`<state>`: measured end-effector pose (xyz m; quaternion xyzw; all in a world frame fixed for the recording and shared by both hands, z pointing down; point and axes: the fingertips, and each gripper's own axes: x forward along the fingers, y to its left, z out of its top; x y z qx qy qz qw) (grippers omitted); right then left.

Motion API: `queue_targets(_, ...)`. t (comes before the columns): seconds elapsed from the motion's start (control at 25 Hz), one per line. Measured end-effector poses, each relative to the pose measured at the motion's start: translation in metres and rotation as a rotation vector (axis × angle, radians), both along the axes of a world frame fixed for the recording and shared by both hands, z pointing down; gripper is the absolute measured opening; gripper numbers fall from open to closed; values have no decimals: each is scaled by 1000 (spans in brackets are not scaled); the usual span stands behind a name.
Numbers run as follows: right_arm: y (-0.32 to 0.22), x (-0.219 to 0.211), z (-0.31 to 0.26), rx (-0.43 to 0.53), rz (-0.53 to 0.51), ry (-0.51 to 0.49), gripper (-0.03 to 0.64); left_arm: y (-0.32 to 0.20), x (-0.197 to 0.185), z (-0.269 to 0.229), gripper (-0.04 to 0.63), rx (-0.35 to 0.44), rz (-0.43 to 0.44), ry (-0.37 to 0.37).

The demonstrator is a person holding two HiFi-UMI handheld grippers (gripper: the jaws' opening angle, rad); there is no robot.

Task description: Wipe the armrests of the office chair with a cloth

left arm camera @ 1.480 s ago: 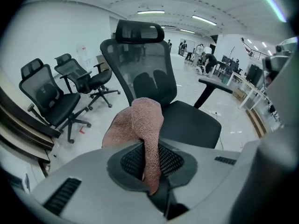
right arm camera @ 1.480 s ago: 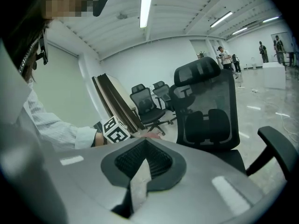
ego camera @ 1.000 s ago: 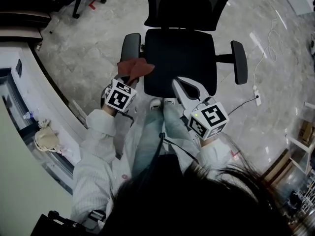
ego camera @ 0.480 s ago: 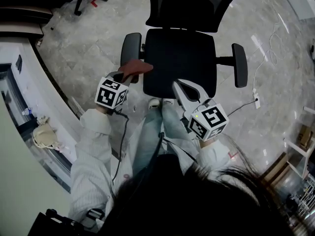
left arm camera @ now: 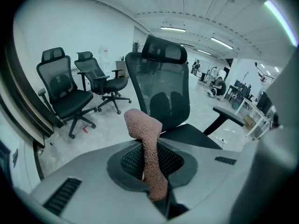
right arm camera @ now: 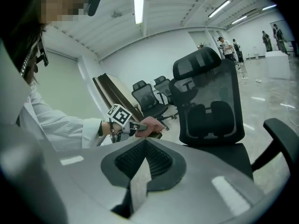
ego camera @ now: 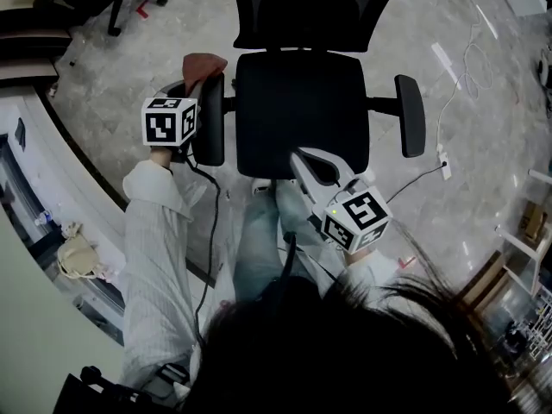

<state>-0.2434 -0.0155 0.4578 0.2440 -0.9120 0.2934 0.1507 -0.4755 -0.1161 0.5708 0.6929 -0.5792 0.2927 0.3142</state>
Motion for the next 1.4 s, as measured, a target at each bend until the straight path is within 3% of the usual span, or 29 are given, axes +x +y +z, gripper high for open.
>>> queue_targets(0.16,-6,9,8,-21,20,7,2,-19,-2,14,38,-35,1,-30)
queue_targets(0.36,-11,20,9,-29,36,6,2,6,32,50,38,-202,112,43)
queue_targets(1.08,33,-7,-19,0,-54,-51,2,175,75,22,38,-247,150,194)
queue_targets(1.24,37,-13,-19,-5,-71,-56,2,190,82,22,38,-277,174,220)
queue_targets(1.4,31,-14,-17,-8,-70,-56,2,178,75,22,38,-253,174,205)
